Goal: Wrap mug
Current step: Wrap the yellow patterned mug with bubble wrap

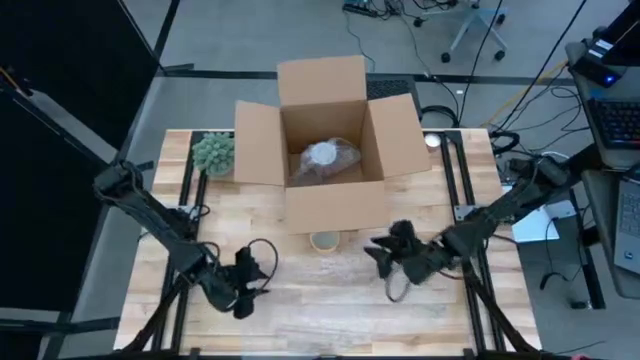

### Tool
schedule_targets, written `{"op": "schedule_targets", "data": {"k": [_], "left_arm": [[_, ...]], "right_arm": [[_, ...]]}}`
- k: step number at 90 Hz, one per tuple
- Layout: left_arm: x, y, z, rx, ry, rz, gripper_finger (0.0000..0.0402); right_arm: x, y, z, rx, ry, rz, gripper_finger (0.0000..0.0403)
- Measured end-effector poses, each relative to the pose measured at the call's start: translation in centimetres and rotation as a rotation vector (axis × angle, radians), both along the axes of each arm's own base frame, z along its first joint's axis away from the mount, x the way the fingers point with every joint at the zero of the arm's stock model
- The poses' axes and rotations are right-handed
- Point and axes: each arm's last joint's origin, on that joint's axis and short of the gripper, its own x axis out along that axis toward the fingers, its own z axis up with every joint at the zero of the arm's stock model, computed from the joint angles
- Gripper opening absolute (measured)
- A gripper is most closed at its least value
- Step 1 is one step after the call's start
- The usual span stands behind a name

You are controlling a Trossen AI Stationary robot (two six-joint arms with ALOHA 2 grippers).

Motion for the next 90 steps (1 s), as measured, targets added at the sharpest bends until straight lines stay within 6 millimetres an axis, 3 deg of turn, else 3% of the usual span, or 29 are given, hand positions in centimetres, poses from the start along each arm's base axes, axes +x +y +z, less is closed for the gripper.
{"op": "schedule_targets", "data": {"k": [10, 19, 49, 75, 90], "left_arm": [[-0.2, 0.4, -0.6, -0.001, 0.018, 0.025, 0.0173], [-0.2, 0.5, -0.6, 0.001, 0.016, 0.023, 0.0173], [-0.2, 0.5, -0.6, 0.032, 0.025, 0.001, 0.0173], [-0.2, 0.5, -0.6, 0.042, 0.022, -0.012, 0.0173], [-0.2, 0.5, -0.6, 0.038, 0.017, -0.012, 0.0173]], "right_arm": [[2.8, -1.2, -1.0, -0.037, -0.048, -0.030, 0.0171], [5.1, -2.2, -1.7, -0.047, 0.019, -0.012, 0.0167], [11.3, -4.1, 0.6, -0.107, 0.423, -0.001, 0.0162], [13.9, -5.2, -0.9, -0.009, 0.586, 0.071, 0.0152], [13.7, -5.2, -1.9, -0.013, 0.648, 0.088, 0.0084]]}}
